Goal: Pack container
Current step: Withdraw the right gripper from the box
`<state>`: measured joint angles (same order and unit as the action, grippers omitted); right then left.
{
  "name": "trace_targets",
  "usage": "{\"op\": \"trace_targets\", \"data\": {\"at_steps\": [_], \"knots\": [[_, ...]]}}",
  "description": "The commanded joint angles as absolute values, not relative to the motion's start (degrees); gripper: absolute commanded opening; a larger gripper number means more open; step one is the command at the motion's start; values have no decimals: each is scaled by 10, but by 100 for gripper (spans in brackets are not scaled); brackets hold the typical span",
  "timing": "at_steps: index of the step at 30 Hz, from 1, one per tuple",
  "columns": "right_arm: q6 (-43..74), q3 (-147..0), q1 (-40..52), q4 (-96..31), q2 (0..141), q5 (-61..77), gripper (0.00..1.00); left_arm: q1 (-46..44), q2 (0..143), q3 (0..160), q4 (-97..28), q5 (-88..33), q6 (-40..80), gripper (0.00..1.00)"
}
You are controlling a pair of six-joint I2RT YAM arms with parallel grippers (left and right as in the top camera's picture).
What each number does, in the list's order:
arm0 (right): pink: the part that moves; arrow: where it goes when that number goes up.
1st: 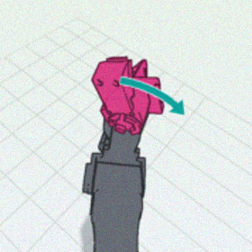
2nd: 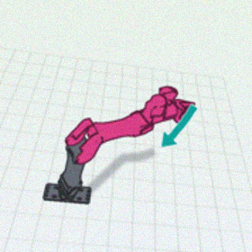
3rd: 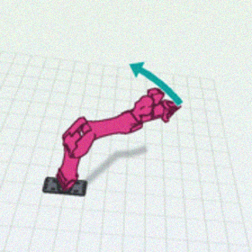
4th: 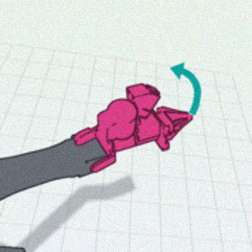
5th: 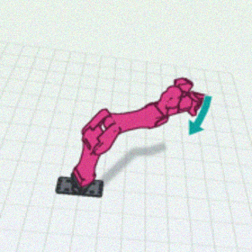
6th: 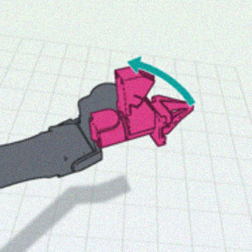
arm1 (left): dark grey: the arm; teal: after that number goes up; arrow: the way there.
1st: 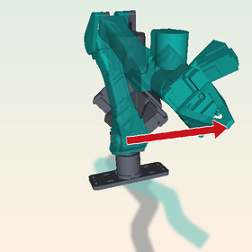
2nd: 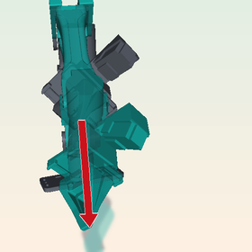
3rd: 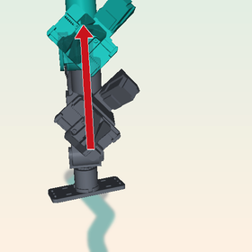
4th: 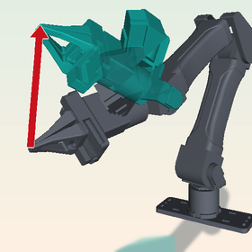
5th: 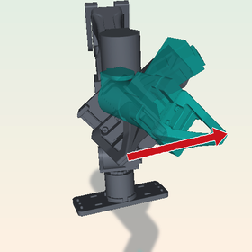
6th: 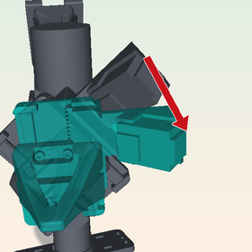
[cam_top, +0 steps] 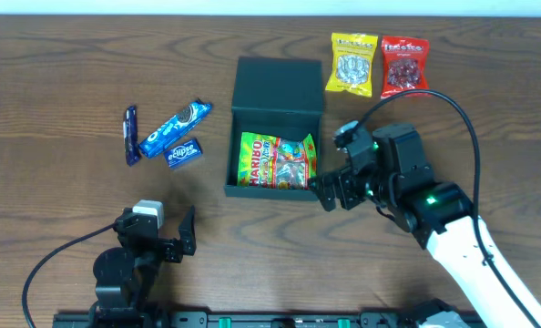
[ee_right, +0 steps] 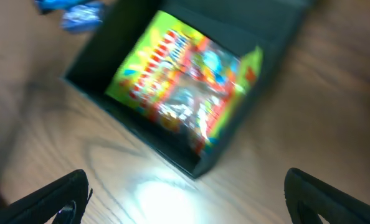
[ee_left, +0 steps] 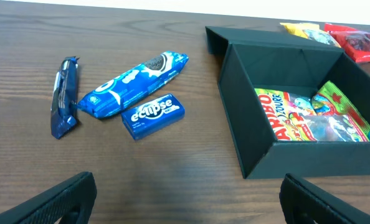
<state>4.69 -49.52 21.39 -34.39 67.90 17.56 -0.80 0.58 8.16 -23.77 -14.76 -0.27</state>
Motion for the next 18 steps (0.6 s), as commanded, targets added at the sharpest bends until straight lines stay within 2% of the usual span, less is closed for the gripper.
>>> {"op": "trace_targets", "data": {"at_steps": [1,7,14,18], "knots": [[83,-500,200,-365,676,137,99,-5,2,70,-239,-150,-13,95],[83,-500,197,-425,639,137,99,-5,2,70,-228,-153,-6,95],[78,-499,197,-478,537,98,99,-5,2,69,-219,-231,2,95],[76,-499,197,-510,474,98,99,-5,3,70,-200,-236,2,95]]}}
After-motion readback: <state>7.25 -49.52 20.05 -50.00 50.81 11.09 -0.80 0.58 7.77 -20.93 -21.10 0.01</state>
